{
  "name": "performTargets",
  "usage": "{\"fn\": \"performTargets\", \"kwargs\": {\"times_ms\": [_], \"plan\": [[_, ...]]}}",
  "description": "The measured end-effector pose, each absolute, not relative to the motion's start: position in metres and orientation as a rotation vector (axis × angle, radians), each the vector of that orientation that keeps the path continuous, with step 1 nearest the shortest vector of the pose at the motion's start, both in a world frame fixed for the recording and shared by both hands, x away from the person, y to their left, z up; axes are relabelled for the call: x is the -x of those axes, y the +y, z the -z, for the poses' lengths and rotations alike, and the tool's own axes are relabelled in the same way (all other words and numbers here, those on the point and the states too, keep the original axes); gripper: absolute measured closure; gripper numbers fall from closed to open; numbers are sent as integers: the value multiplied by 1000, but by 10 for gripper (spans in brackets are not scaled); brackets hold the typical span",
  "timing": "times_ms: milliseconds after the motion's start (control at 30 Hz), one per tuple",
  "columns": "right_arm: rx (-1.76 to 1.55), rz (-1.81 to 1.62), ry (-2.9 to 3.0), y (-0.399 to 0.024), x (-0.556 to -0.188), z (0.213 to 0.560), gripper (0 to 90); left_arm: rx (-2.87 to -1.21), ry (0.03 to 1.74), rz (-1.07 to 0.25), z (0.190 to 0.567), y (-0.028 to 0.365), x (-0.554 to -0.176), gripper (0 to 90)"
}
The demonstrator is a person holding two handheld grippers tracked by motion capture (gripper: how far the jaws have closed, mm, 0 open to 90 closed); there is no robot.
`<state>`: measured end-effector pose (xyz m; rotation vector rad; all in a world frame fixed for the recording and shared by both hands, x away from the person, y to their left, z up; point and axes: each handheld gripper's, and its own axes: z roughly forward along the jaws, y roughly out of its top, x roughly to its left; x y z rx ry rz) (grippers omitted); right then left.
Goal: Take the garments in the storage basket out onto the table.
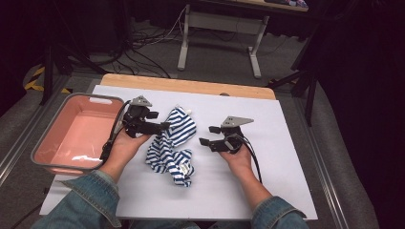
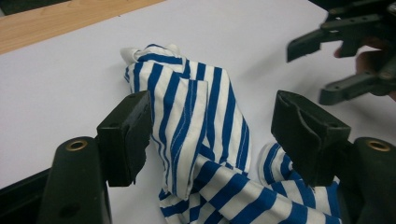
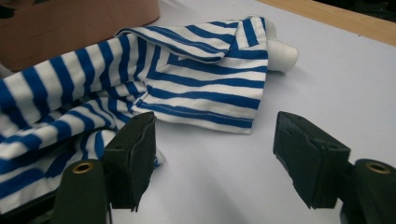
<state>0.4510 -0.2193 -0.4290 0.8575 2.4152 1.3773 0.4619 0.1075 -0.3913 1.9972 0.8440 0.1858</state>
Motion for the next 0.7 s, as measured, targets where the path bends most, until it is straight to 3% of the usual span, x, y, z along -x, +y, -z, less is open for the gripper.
{"fn": "performTargets", "kwargs": {"times_ms": [300, 467, 600, 633, 700], "plan": [[-915, -1320, 2452, -199, -479, 442, 335, -2089, 811, -191, 399, 94, -462, 298], [-972, -1296, 2470, -190, -495, 452, 258, -2128, 840, -180, 405, 91, -465, 297], [-992, -1286, 2486, -187, -500, 457, 252, -2136, 855, -168, 407, 93, -467, 315], [-997, -1281, 2498, -185, -502, 459, 270, -2134, 854, -162, 409, 96, -467, 392], [-1002, -1279, 2507, -185, -503, 460, 280, -2136, 856, -172, 409, 97, -467, 443]]}}
